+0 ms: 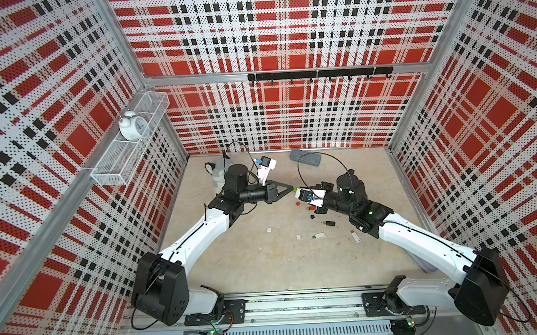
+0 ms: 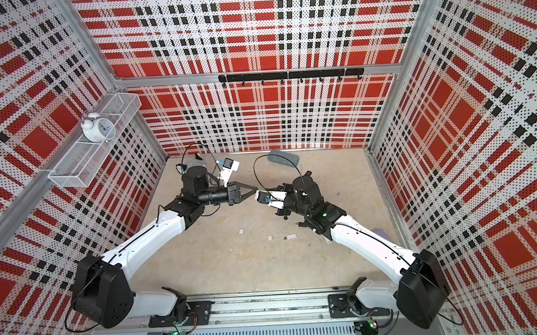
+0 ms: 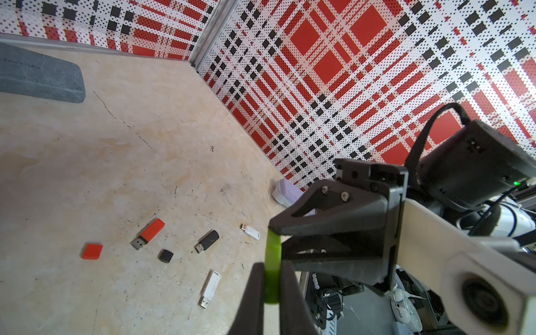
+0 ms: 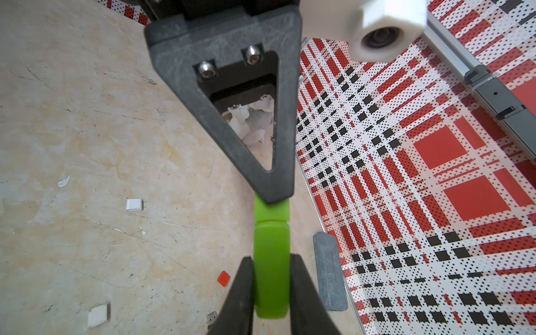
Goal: Close the usb drive cover
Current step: Close the cover of the USB drive.
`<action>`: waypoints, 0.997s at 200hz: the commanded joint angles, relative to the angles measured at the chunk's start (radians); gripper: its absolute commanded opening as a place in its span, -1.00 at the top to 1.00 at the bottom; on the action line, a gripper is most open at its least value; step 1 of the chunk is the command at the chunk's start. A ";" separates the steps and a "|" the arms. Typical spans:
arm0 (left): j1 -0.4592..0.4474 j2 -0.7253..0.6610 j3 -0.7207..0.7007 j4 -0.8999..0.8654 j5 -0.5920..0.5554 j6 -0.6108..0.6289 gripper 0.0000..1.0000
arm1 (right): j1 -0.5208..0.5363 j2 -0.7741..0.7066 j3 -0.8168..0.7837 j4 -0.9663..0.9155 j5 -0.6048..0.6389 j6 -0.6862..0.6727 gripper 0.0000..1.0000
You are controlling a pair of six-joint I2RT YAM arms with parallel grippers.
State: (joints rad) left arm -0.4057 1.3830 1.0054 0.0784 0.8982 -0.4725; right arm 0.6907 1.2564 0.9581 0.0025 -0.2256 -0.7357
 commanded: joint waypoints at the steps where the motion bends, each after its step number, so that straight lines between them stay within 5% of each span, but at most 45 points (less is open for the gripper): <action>1: -0.024 0.024 0.025 -0.012 0.007 0.011 0.84 | 0.020 -0.018 0.020 0.116 -0.131 0.029 0.81; 130: -0.076 0.062 0.028 0.012 0.022 0.012 0.85 | 0.027 0.010 0.046 0.157 -0.157 0.057 0.86; 175: -0.028 0.016 0.045 -0.062 -0.070 0.060 0.75 | 0.027 -0.001 0.002 0.123 -0.009 0.023 0.87; 199: 0.001 -0.021 0.027 -0.036 -0.093 0.055 0.49 | 0.017 -0.003 -0.025 0.102 0.027 0.041 0.87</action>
State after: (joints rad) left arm -0.4171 1.4010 1.0370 0.0566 0.8478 -0.4389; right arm 0.6903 1.2648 0.9504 0.0334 -0.1932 -0.7063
